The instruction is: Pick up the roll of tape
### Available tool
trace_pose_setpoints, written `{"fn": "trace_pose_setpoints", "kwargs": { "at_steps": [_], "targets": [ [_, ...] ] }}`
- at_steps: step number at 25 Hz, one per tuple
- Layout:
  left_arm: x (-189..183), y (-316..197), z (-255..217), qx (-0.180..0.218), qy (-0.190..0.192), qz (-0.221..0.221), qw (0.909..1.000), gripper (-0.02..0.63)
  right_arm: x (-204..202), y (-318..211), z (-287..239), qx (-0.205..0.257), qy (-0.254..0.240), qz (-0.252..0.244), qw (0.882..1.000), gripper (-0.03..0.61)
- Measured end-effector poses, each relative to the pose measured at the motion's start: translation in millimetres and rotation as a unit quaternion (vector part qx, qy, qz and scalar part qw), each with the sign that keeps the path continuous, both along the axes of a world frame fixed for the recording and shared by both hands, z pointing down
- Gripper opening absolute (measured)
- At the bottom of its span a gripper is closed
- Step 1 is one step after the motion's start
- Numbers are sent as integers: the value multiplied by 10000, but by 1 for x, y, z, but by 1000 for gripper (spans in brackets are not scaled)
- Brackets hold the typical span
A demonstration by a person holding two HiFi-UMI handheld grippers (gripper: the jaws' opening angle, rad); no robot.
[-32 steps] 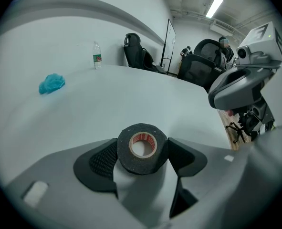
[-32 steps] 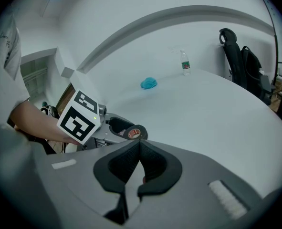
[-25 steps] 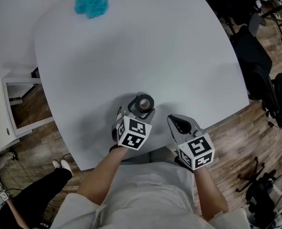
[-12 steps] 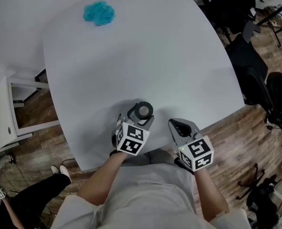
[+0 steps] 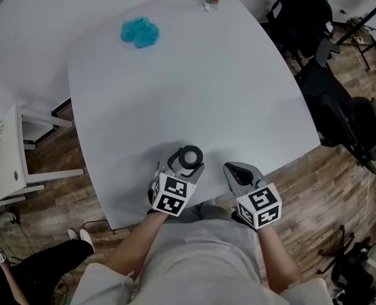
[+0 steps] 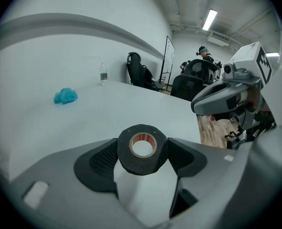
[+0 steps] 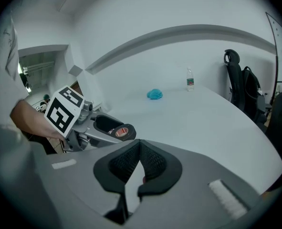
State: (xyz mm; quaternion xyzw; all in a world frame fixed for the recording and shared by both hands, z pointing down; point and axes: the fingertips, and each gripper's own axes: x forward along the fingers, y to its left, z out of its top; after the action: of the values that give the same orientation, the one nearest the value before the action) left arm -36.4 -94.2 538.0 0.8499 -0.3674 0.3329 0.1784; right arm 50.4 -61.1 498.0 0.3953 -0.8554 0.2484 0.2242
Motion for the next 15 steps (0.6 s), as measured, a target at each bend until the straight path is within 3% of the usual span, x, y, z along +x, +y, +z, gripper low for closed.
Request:
{"fn": "trace_pose_setpoints", "kwargs": {
  "at_steps": [15],
  "targets": [
    [-12, 20, -53, 311, 392, -70, 9987, 347, 5, 2, -33, 268, -8, 110, 9996, 6]
  ]
}}
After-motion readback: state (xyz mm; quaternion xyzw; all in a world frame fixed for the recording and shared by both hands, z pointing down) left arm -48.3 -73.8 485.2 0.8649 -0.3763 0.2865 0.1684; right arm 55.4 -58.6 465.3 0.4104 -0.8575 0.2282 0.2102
